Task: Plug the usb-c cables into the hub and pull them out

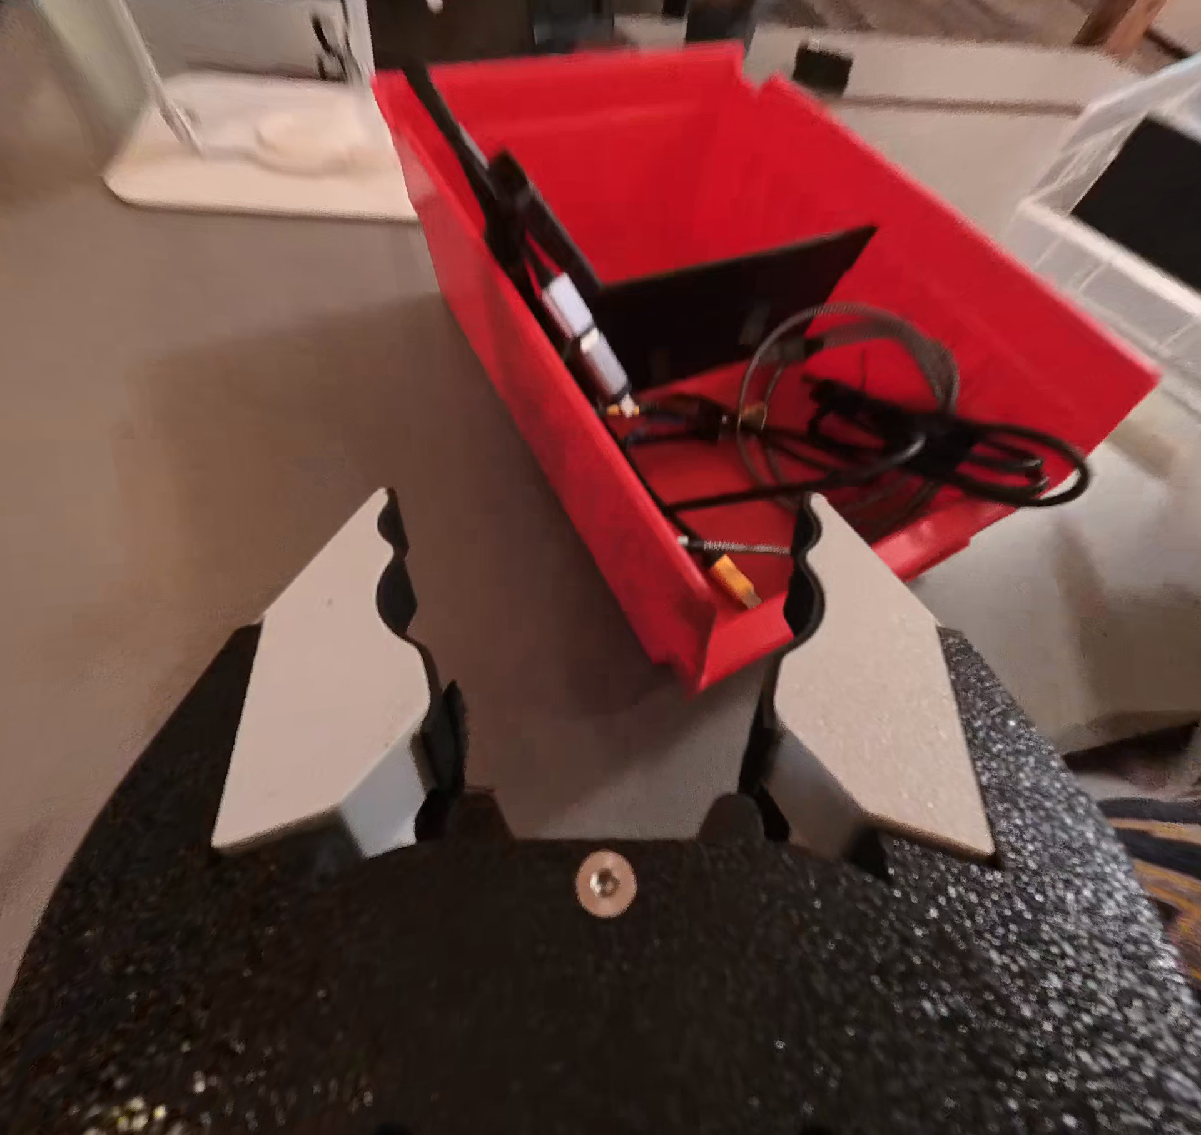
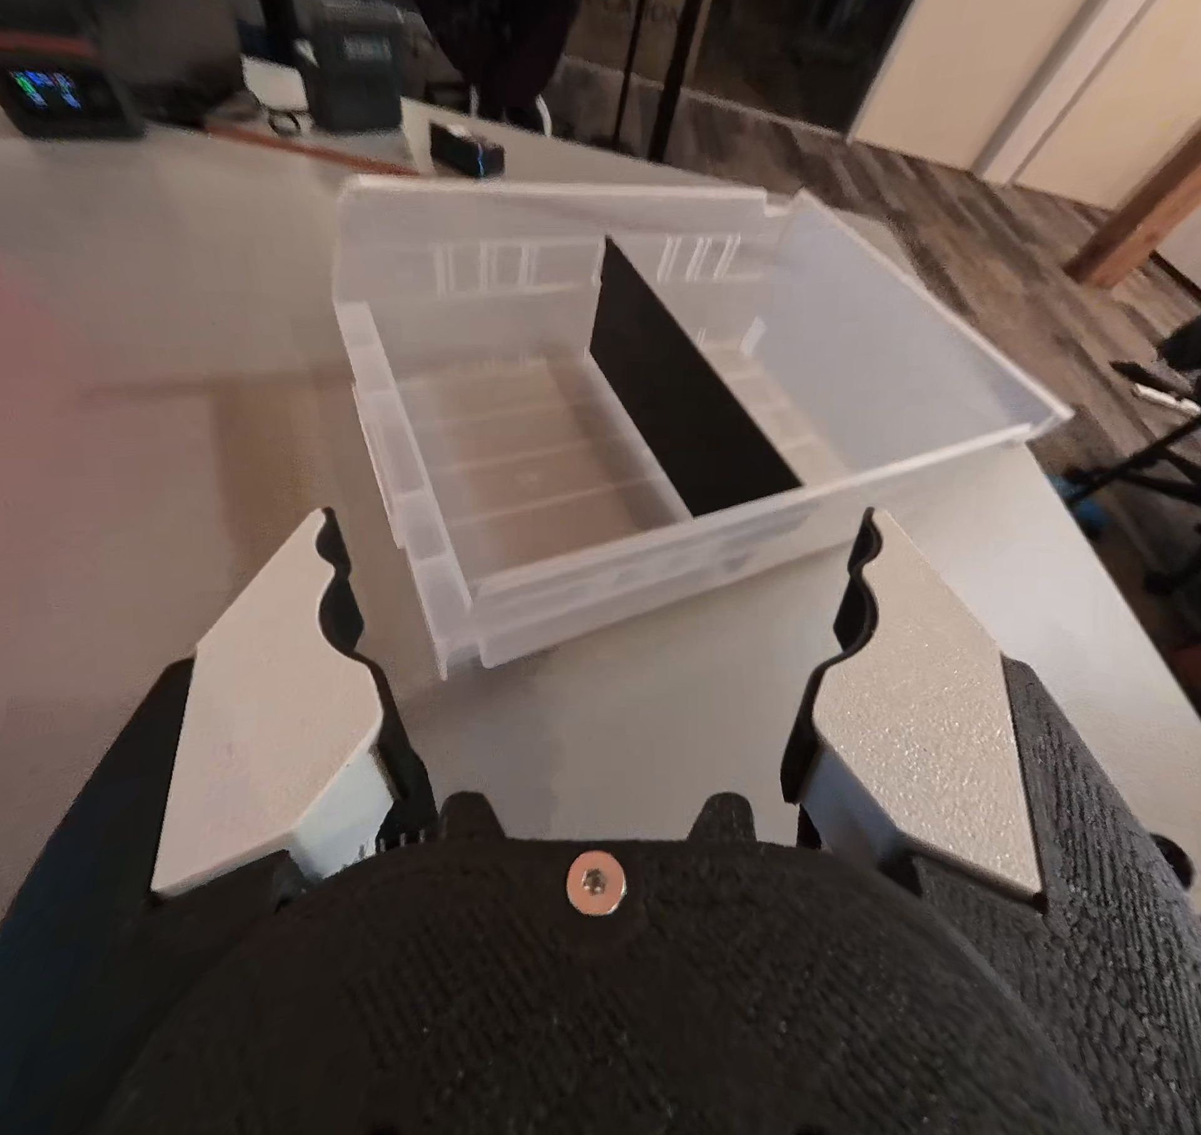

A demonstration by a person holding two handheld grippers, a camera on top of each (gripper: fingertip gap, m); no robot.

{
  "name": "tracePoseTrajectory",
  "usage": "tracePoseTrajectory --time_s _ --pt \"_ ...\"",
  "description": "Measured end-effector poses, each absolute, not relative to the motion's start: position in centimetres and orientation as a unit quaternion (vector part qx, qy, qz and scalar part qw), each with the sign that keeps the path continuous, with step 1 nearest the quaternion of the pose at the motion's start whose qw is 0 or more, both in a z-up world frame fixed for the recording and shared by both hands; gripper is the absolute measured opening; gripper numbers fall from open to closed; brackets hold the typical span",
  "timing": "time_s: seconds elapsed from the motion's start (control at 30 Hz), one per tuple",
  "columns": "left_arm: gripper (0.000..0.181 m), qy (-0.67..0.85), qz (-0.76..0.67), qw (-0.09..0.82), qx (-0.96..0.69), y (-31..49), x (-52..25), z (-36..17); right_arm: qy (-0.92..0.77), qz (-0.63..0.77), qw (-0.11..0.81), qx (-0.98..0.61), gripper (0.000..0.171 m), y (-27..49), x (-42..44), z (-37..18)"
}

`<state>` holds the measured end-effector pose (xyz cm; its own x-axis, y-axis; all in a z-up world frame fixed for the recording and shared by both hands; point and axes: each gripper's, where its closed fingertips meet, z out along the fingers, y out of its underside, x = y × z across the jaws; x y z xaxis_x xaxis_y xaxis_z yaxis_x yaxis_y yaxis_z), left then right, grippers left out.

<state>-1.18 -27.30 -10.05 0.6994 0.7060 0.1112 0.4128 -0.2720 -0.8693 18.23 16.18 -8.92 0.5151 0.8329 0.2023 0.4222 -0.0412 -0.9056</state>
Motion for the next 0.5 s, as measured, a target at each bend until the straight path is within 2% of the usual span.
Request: tracePoseTrajectory --time_s 0.1,0.2,0.23,0.3,0.37,0.43,0.47,0.5 --pt "0.108 -0.352 0.141 0.465 -0.8 -26.5 -1.7 -12.0 -0.44 0.192 0.499 -0.722 0.139 16.3 18.2 -11.3" --pt "0.09 -0.35 0.173 0.433 -0.813 -26.8 -2.7 -12.5 -0.412 0.174 0.501 -0.741 0.12 17.7 19.3 -11.9" --pt "0.081 -0.35 0.188 0.427 -0.813 -27.1 -3.1 -12.3 -0.41 0.176 0.501 -0.742 0.121 17.9 19.8 -11.9" --pt "0.065 -0.355 0.225 0.407 -0.811 -28.3 -4.0 -12.1 -0.4 0.178 0.496 -0.75 0.112 18.7 20.9 -12.0" --pt "0.046 -0.362 0.235 0.402 -0.807 -29.1 -4.9 -12.2 -0.39 0.174 0.498 -0.755 0.086 19.8 22.3 -11.9" --pt "0.029 -0.364 0.225 0.401 -0.81 -29.5 -5.6 -12.8 -0.385 0.177 0.505 -0.752 0.051 20.9 23.4 -11.7" --pt "0.011 -0.358 0.2 0.404 -0.818 -29.1 -5.5 -13.3 -0.383 0.182 0.51 -0.749 0.034 21.4 23.7 -11.4" --pt "0.004 -0.36 0.187 0.408 -0.818 -29.0 -5.6 -13.5 -0.379 0.183 0.515 -0.746 0.026 22.1 24.0 -11.2"
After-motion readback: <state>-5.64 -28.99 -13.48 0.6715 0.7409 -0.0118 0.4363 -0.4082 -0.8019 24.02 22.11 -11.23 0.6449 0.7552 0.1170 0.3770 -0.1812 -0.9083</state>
